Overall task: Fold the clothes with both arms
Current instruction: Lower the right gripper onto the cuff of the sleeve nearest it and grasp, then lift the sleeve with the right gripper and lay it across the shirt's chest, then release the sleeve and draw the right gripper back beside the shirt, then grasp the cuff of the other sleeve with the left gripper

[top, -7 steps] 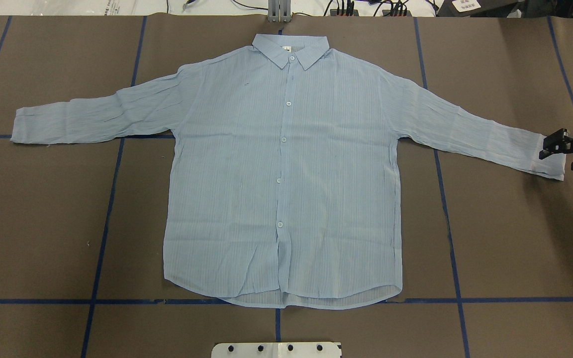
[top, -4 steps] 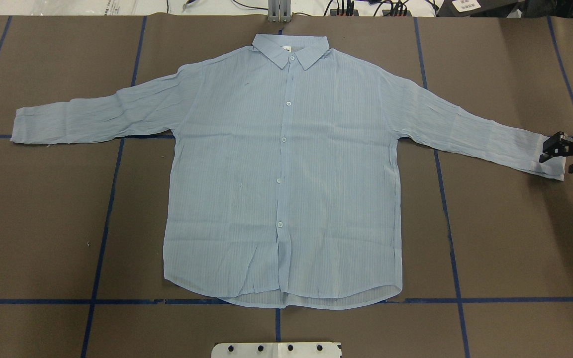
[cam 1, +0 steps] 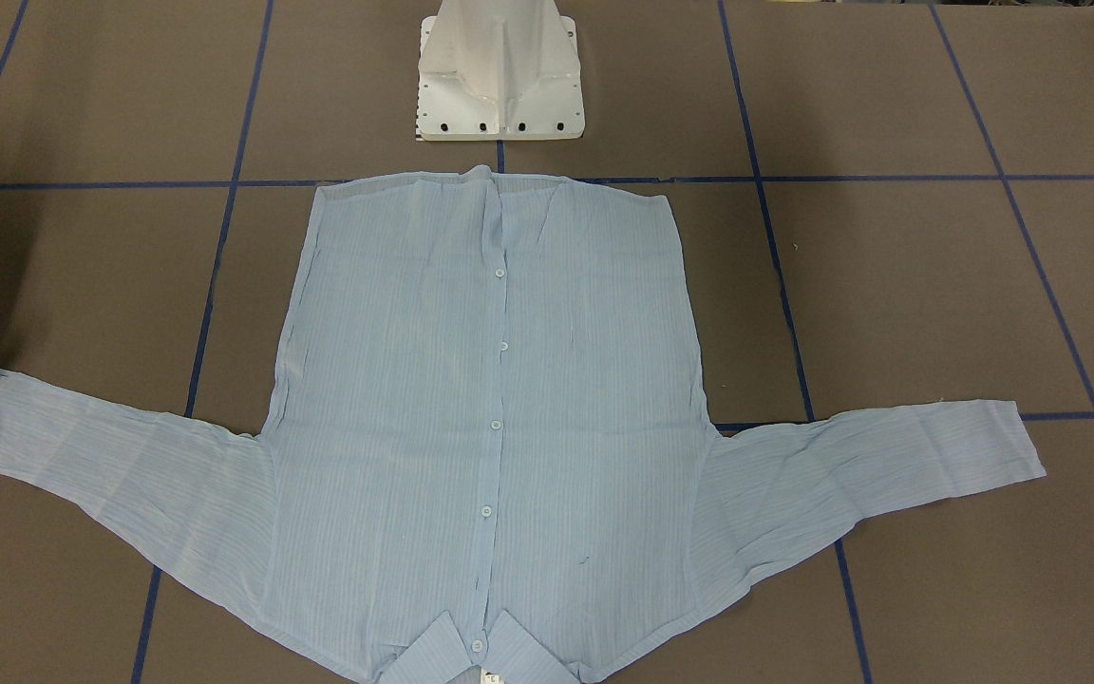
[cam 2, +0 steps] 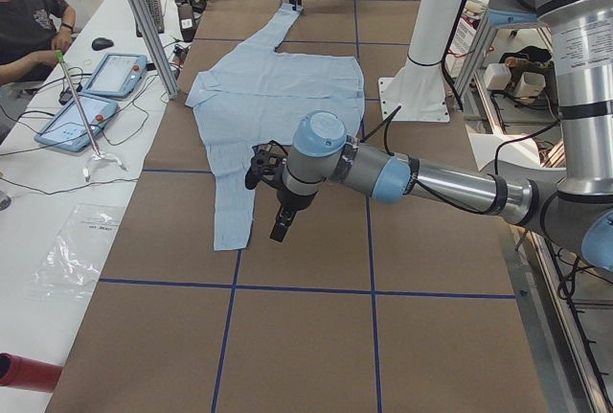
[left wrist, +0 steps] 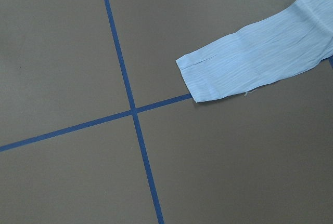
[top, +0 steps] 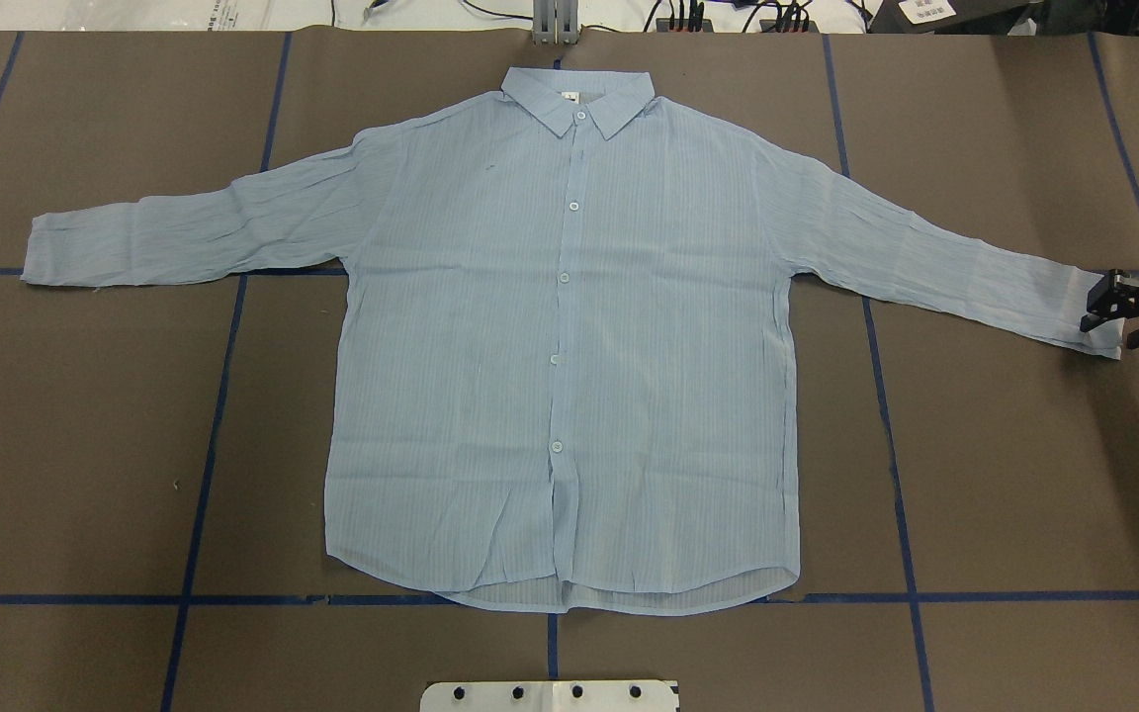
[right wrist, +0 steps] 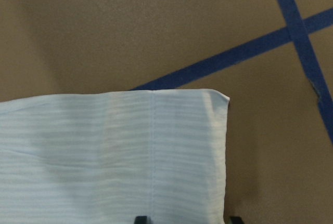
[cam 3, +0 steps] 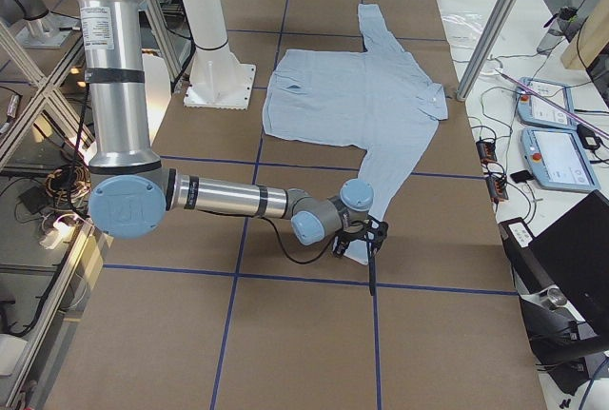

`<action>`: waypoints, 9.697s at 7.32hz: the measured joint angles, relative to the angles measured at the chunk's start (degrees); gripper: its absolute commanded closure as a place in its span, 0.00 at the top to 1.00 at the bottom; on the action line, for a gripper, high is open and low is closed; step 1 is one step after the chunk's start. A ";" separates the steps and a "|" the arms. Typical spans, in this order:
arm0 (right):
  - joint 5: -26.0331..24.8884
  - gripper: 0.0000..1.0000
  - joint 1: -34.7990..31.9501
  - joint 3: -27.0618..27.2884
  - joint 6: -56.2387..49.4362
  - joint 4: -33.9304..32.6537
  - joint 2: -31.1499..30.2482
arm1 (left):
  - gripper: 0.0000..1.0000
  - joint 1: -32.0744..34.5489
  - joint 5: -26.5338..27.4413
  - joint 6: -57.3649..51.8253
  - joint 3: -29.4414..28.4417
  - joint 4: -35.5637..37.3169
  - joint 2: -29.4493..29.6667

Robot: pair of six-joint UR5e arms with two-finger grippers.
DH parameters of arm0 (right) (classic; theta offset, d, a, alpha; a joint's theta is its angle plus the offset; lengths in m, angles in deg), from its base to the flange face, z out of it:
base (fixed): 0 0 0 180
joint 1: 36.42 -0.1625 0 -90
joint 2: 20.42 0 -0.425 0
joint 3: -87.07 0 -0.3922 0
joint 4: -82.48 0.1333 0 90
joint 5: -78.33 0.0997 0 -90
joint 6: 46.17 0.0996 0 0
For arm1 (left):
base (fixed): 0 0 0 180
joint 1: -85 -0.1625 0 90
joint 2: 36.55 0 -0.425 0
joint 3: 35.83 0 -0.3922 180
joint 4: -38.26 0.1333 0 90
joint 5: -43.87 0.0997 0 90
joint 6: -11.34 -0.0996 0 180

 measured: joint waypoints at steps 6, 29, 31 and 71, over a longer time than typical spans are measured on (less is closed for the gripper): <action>0.44 0.00 -0.03 8.14 5.24 -1.26 1.32 | 1.00 0.00 -0.06 0.19 0.72 0.31 -0.16; -17.33 0.99 25.40 1.21 39.03 -16.72 47.26 | 1.00 -5.41 -0.42 6.57 -12.83 -4.64 6.76; -14.09 0.99 22.13 13.52 37.70 -17.74 35.22 | 1.00 -9.06 -0.62 13.67 -22.79 -8.85 13.94; -12.70 0.99 15.55 26.16 29.01 -17.53 16.94 | 0.49 -22.32 0.00 31.66 -54.98 -25.70 31.31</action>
